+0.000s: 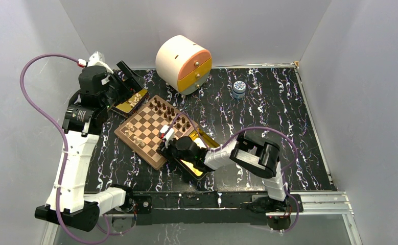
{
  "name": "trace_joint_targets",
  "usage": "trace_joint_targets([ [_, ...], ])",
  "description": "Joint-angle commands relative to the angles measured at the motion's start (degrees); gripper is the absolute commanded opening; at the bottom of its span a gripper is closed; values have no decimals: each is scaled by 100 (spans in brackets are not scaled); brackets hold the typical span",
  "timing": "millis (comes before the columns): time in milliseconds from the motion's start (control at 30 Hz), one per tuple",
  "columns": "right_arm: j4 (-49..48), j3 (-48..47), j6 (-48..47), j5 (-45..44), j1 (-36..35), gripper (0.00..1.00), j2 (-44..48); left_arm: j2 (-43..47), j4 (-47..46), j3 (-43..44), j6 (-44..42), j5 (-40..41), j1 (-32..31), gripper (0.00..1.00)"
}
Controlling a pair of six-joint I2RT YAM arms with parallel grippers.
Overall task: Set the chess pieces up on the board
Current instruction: Place the chess piece on the chessboard.
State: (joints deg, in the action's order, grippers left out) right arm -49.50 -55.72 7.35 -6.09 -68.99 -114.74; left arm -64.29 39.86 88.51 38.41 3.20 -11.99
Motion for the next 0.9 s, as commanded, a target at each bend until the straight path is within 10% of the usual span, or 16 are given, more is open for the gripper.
trace_joint_targets([
  [0,33,-84,43,-64,26,16,200,134,-95,-70,11,-57,26,83],
  [633,383,-153,160,-116,0,13,344,215,-171,-213,70,-136,21,82],
  [867,432,-212,189,-167,-9,29,312,251,-182,-278,45,-119,21,82],
])
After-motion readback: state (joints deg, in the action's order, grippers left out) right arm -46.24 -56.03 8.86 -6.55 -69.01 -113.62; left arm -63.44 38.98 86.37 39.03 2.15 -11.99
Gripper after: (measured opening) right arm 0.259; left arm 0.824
